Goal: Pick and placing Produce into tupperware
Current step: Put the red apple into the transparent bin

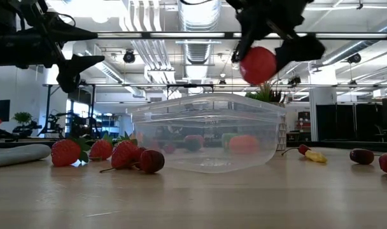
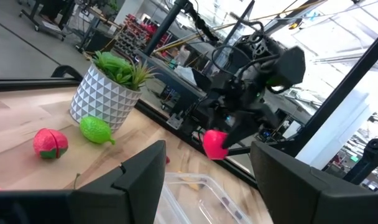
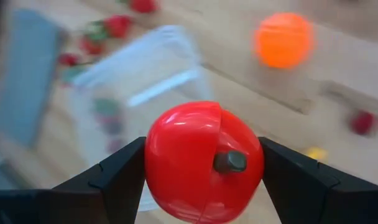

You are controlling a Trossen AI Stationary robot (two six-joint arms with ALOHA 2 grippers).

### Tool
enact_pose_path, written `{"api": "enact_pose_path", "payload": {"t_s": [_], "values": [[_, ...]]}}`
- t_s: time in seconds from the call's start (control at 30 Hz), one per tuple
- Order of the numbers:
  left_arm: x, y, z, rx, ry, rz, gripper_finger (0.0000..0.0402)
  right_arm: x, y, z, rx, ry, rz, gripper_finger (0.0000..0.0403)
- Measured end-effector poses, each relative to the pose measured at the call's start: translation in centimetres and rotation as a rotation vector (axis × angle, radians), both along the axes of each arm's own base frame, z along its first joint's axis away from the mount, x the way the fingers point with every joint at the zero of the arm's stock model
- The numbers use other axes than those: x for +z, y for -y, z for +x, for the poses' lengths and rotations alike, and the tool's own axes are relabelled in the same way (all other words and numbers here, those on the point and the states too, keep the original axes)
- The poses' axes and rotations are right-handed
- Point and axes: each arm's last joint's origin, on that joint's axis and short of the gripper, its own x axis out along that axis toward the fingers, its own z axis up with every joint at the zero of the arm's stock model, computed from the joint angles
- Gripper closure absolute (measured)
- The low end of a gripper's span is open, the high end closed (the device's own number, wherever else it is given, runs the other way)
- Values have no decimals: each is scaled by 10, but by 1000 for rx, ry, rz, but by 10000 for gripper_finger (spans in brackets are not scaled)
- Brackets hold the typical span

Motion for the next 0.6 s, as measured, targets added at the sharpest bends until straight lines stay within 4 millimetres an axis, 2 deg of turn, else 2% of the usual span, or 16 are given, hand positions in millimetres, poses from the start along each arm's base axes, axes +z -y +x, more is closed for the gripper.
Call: {"api": "enact_pose_path", "payload": {"t_s": [0.13,0.33,0.5,0.6], "values": [[0,0,0,2,-2,-1,181,-1,1,13,97,87,57,127],[-1,0,0,0,-1,-33,181,-28,-4,38,263,65,160,127],[-1,0,1,-11,18,-205,181,-37,-7,52,283,22,107,110],[-3,0,1,-10,4,-206,181,-36,-8,54,294,-13,35,88]]}}
